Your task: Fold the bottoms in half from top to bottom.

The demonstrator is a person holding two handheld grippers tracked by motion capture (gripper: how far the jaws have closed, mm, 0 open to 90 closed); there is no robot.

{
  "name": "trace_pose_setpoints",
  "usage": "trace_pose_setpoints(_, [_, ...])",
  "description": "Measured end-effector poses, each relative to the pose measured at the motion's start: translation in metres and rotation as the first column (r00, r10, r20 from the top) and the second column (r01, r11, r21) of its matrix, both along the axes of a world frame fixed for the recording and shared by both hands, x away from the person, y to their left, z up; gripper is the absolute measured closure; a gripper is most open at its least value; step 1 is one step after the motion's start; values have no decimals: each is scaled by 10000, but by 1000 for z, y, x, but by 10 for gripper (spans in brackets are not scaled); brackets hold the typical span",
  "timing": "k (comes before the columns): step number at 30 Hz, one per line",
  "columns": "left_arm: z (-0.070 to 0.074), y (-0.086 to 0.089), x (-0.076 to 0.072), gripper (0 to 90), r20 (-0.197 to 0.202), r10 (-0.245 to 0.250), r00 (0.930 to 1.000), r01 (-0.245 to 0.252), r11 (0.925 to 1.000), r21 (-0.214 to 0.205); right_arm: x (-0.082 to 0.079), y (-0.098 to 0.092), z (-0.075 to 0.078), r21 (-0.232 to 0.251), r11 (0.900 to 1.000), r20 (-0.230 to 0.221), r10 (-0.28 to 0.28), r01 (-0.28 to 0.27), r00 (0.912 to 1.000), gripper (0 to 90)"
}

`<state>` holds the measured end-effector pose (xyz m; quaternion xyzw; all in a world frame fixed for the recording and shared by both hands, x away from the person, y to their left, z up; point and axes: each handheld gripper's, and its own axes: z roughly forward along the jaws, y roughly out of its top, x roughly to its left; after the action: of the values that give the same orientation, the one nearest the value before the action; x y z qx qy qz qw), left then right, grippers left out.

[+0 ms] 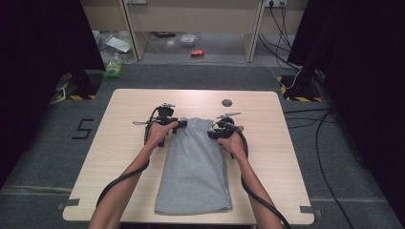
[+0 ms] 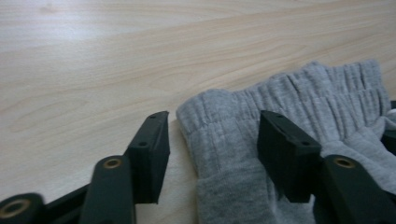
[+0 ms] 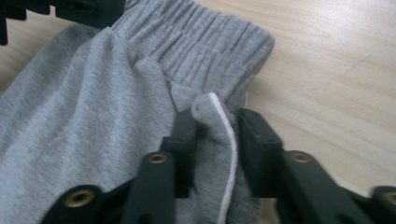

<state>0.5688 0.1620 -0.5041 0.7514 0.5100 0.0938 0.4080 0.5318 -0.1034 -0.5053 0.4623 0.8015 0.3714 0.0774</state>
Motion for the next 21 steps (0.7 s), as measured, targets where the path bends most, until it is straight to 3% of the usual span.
trace_pose_setpoints(2, [0,-1,-1,499,19,-122,9999,123,9999,-121,0,-1,-2,326,9993,-192,-175,181,9997,765])
trace_pose_setpoints(5, [2,-3,-3,606,244,-127,9996,124,9998,123,1,-8,-5,1051,9929,-546,-506,561,9972,819])
trace_pose_setpoints(8, [5,-4,-4,713,402,-58,9992,55,10000,72,1,-10,-6,1290,9900,-502,-509,570,9974,828])
trace_pose_setpoints(12, [10,-5,-7,736,784,-215,9967,199,9996,214,-1,-14,-2,1630,9847,-318,-579,623,9978,836])
trace_pose_setpoints(17, [22,-6,-10,742,1146,-308,9929,284,9993,228,-4,-17,11,1716,9841,65,-474,456,9989,840])
trace_pose_setpoints(21, [33,-3,-12,742,1352,-282,9904,284,9996,1,-5,-19,21,2017,9789,375,-399,316,9985,842])
